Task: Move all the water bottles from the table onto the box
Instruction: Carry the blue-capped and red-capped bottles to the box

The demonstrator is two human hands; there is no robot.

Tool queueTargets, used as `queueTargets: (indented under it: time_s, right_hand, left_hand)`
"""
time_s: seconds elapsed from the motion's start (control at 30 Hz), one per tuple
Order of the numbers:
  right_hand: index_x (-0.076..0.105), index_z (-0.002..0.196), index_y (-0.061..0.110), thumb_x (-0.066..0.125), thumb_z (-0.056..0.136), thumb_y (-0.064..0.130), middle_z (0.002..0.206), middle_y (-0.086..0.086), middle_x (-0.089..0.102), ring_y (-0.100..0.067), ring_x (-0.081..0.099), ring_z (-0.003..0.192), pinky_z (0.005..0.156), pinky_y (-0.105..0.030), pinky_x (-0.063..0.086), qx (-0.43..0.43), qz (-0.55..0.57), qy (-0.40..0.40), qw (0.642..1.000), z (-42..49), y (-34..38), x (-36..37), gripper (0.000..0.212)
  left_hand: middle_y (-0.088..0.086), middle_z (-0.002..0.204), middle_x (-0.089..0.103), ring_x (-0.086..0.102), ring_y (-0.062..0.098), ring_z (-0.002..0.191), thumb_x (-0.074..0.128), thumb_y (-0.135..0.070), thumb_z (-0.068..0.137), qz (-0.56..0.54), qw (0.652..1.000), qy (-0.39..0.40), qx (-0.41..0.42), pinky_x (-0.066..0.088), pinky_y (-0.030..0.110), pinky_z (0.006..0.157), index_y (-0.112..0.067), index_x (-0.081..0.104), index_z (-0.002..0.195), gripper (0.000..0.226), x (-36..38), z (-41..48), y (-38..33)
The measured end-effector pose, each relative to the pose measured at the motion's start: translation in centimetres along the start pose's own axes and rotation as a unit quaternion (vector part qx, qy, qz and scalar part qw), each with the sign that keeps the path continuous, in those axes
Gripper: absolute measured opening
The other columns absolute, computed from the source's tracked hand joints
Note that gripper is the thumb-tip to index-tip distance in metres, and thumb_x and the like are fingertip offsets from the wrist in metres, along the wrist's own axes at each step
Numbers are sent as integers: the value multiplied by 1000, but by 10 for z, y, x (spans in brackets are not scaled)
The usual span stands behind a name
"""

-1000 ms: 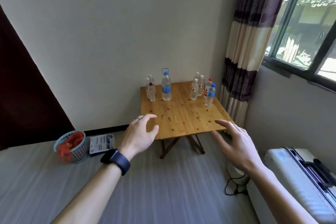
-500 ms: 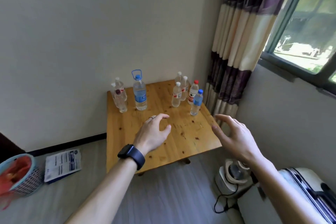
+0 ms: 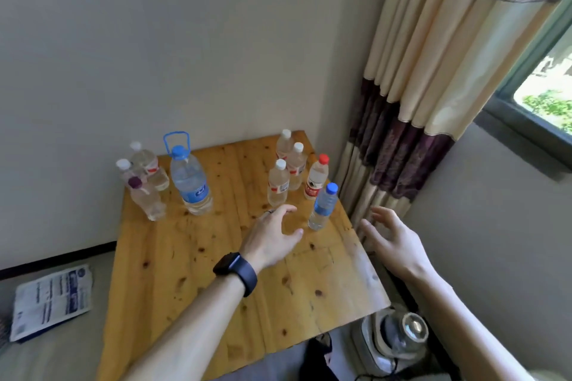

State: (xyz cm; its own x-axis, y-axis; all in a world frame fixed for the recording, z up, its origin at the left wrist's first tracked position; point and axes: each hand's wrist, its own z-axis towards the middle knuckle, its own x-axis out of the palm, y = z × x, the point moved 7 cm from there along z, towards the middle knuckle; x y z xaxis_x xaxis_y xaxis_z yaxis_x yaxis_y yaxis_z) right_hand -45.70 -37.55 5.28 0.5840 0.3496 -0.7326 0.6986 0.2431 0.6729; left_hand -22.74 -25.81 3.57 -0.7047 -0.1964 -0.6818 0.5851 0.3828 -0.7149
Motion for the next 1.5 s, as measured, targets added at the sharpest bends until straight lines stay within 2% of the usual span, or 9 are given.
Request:
queueTargets:
  time_s: [0.2,0.3,0.37,0.5,0.67,0.9,1.17,1.3,1.5]
  right_hand:
    - [45,139,32,56,82,72,127,8,62,-23,69,99,85,-43,59,64,61,90,992,147,-36,37,71]
    - [39,143,33,54,76,81,122,8,59,-21,65,87,62,-31,56,73,55,132,987,207,-44,60,83]
    - [34,148,32,57,82,73,132,6,55,-19,62,96,69,-32,55,72,54,160,983,238,-45,79,82]
    - [27,155,32,65,85,63,147,0,50,-20,51,131,106,-37,44,68,48,201,976,285,-47,117,86]
    - [33,148,36,67,86,57,136,-1,57,-24,54,125,92,-30,42,44,34,245,968,315,-49,156,74]
    - [41,132,29,56,95,53,115,-7,67,-30,63,99,78,-36,49,-14,6,209,978,307,-53,160,46]
    - [38,139,39,57,93,55,129,7,61,-19,63,113,96,-38,51,-47,26,251,966,199,-89,145,52]
    - [42,133,40,62,90,55,128,12,57,-13,59,114,94,-31,49,-46,28,243,968,163,-90,142,50]
    - [46,140,35,80,76,55,134,9,53,-13,52,121,91,-18,37,21,51,229,972,155,-89,160,75]
  left_hand:
    - [-2,146,49,50,18,130,70,-48,86,-40,995,22,-91,46,30,98,-30,44,143,65,56,102,10]
    - [3,148,45,46,23,133,74,-48,83,-67,988,26,-136,46,36,103,-30,37,148,76,86,139,17]
    - [3,151,39,42,23,137,76,-47,82,-77,984,28,-156,44,34,104,-29,31,151,84,105,159,22]
    - [4,151,37,42,24,137,79,-43,80,-81,981,33,-172,44,35,103,-30,28,153,89,137,196,31]
    - [-6,132,56,57,20,116,74,-48,82,-56,988,30,-139,54,39,85,-40,45,131,58,160,219,38]
    - [-6,122,67,63,15,108,75,-47,82,-76,985,2,-153,52,30,87,-36,52,133,57,139,192,66]
    - [-16,121,65,63,7,107,72,-53,84,-38,983,17,-178,55,28,87,-45,49,133,56,107,133,106]
    - [-15,122,58,55,4,104,73,-47,84,-26,985,23,-169,43,11,78,-43,48,133,56,109,125,103]
    - [-13,111,65,62,12,103,82,-34,73,-81,973,5,-215,52,24,82,-45,48,127,64,124,137,105]
